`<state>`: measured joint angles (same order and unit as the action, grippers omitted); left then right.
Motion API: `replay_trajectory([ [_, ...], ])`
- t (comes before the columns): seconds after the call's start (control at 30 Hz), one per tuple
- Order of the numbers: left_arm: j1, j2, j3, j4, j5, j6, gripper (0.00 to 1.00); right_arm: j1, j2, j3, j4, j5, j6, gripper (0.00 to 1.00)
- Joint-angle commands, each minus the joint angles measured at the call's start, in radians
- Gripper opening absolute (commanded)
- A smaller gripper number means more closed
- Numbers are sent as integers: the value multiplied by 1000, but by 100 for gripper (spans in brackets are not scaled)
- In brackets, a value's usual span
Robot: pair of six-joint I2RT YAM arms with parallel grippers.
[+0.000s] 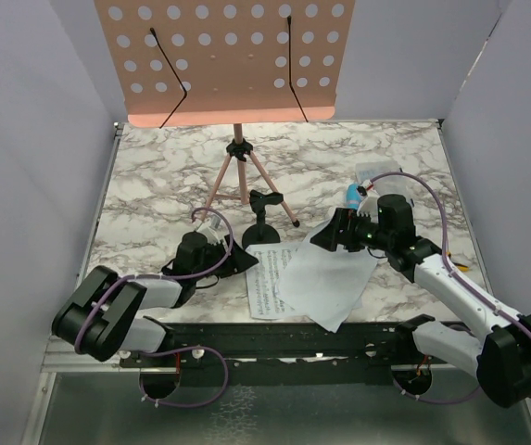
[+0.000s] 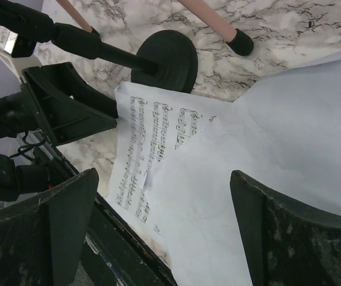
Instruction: Set up the instrument practice props
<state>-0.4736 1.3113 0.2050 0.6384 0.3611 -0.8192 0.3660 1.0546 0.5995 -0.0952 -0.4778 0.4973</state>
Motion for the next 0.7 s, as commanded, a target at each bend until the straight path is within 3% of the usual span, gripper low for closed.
replay_trajectory([
  [0.0,-3,79,16,118,63,11,59,-4,-21,29,12,-30,-3,95],
  [0.47,-3,214,30,288,115,-4,33,-4,-70,5,34,-46,-13,97],
  [0.6,-4,189,30,291,120,3,8,-4,-78,-11,64,-67,-18,99],
  [0.67,-4,158,30,291,128,2,4,-4,-84,-13,70,-81,-23,100],
])
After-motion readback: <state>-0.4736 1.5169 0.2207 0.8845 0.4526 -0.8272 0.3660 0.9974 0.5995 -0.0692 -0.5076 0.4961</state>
